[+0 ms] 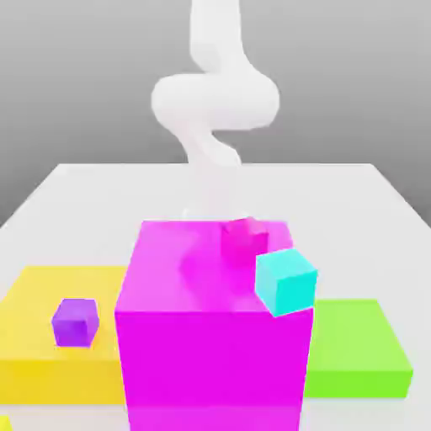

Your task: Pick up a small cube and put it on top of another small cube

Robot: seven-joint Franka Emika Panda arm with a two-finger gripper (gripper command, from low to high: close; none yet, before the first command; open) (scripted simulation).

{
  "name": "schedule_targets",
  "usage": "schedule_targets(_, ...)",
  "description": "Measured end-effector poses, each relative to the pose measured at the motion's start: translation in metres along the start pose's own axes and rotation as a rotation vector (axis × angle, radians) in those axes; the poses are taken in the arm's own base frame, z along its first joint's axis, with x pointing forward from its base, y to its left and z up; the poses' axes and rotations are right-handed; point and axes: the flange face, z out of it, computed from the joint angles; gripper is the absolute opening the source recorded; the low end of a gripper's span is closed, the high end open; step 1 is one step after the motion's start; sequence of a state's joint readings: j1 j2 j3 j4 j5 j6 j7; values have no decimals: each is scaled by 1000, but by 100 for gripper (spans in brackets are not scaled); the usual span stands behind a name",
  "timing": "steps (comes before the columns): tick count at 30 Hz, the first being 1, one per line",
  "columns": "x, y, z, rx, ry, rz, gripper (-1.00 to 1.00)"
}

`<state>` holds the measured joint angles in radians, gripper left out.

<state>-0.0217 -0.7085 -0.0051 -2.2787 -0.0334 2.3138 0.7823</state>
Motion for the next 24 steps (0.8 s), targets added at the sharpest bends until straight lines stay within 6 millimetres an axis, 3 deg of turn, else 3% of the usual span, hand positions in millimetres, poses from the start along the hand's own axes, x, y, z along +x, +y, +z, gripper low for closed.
schedule_targets(6, 32, 17, 94, -153, -52, -45, 0)
schedule_targets(12, 57, 57, 188, -279, -132, -79, 0)
schedule_targets(16, 68, 95, 249, -348, -198, -95, 0)
schedule_targets(20, 76, 147, 306, -408, -270, -94, 0)
schedule_targets(24, 71, 195, 362, -444, -354, -107, 0)
